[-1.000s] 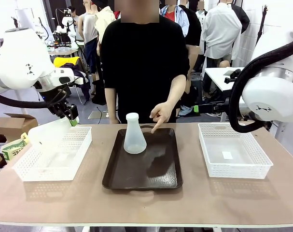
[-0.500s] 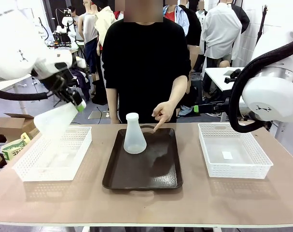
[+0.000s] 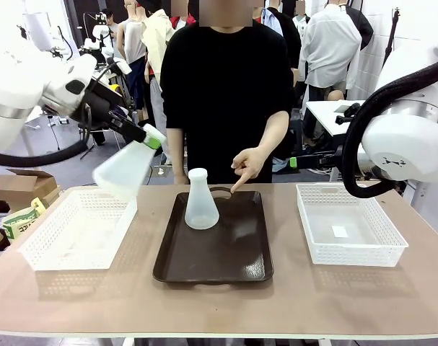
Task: Prepare the laboratory tools.
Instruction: Place the picked Big flask upright in the Handle tray as directed by the person.
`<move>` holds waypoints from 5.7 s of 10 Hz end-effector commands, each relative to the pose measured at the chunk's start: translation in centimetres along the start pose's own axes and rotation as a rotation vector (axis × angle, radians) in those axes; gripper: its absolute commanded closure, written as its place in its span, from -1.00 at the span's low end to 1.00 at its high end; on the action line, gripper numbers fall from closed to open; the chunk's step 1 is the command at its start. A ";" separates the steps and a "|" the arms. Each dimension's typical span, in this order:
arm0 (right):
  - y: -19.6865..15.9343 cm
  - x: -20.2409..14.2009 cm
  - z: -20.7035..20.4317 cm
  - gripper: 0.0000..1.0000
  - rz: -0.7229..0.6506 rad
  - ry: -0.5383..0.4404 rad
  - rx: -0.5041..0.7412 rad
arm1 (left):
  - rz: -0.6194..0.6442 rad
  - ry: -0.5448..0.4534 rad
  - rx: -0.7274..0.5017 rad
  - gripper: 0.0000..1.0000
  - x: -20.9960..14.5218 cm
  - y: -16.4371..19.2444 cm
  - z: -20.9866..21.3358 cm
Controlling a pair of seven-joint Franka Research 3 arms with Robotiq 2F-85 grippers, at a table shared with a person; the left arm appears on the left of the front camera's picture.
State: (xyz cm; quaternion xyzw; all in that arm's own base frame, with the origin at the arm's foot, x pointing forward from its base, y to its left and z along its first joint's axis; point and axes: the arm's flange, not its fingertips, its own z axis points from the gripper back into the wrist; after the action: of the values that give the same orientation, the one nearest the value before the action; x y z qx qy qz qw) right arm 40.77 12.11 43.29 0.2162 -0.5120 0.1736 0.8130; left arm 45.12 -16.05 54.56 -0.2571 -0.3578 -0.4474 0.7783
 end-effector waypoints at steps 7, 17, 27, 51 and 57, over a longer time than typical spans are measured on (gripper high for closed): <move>-0.1 0.6 0.0 -1.00 -0.004 0.020 -0.002 | -0.256 -0.251 -0.473 1.00 -3.8 0.6 -1.3; -0.1 0.6 0.0 -1.00 -0.004 0.020 -0.002 | -0.516 -0.599 -0.675 1.00 -10.2 1.0 -14.5; -0.1 0.6 0.0 -1.00 -0.004 0.020 -0.002 | -0.362 -0.649 -0.698 1.00 -13.8 6.5 -20.5; -0.1 0.6 0.0 -1.00 -0.004 0.020 -0.002 | -0.317 -0.529 -0.706 -1.00 -14.6 6.0 -21.0; -0.1 0.6 0.0 -1.00 -0.004 0.020 -0.002 | -0.317 -0.529 -0.706 -1.00 -14.6 6.0 -21.0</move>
State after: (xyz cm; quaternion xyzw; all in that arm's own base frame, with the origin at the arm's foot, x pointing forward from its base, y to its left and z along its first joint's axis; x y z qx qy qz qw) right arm 40.77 12.12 43.29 0.2162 -0.5119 0.1736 0.8131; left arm 52.24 -20.90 29.69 -0.5548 -0.3989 -0.5721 0.4537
